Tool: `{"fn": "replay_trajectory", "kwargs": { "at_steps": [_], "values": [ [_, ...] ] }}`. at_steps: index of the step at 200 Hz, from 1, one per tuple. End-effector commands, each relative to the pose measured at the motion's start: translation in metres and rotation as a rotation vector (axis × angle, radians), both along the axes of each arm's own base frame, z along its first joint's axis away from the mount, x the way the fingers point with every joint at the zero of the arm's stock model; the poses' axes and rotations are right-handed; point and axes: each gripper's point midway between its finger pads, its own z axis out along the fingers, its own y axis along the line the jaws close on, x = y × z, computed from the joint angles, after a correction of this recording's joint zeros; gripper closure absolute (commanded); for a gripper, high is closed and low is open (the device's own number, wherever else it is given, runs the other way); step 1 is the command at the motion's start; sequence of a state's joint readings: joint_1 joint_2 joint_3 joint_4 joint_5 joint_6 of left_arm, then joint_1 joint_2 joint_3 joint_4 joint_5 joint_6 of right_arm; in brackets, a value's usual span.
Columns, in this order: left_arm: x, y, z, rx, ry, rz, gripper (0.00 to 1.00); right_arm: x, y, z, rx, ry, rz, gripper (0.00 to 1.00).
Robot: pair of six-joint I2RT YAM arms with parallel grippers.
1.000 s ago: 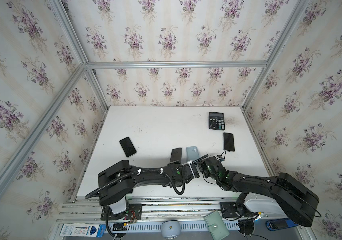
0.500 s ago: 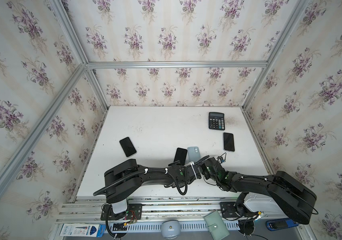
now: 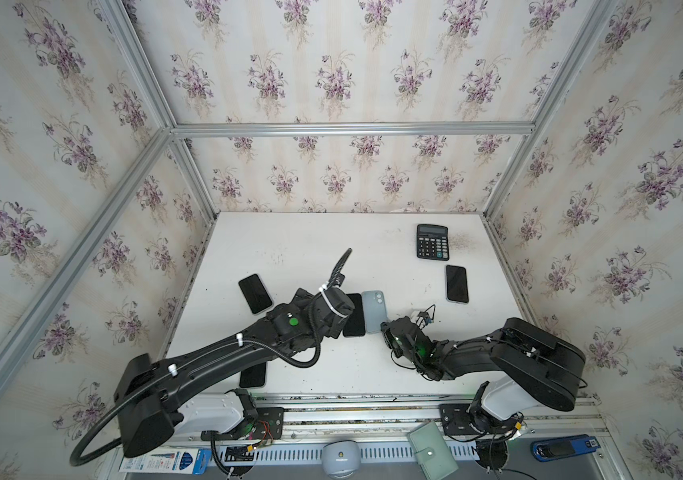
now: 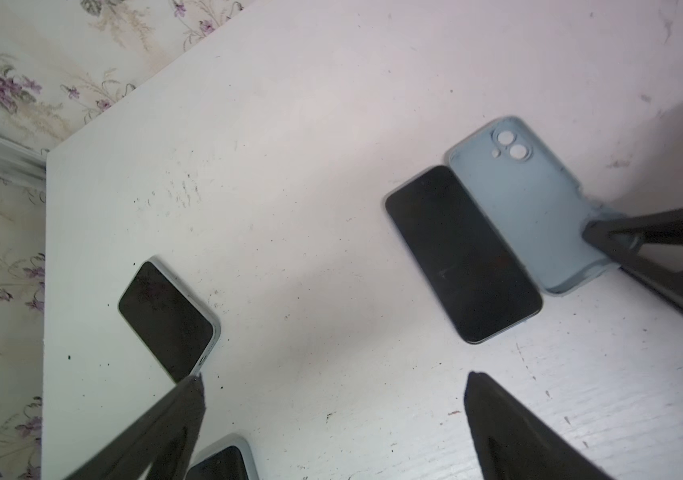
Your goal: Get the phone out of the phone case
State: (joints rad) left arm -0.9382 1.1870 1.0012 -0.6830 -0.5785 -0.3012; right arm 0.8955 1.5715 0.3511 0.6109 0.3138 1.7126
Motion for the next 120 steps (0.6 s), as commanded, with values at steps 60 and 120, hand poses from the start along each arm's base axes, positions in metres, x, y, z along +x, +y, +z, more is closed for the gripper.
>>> {"fn": "replay_trajectory", "kwargs": {
  "at_steps": [60, 120],
  "values": [
    [-0.006, 0.061, 0.051, -0.201, -0.044, 0.151, 0.00, -0.008, 0.068, -0.014, 0.031, 0.037, 0.082, 1.00],
    [-0.009, 0.069, 0.065, -0.243, -0.048, 0.159, 0.00, -0.018, 0.075, -0.009, -0.045, 0.083, 0.135, 0.47]
  ]
}}
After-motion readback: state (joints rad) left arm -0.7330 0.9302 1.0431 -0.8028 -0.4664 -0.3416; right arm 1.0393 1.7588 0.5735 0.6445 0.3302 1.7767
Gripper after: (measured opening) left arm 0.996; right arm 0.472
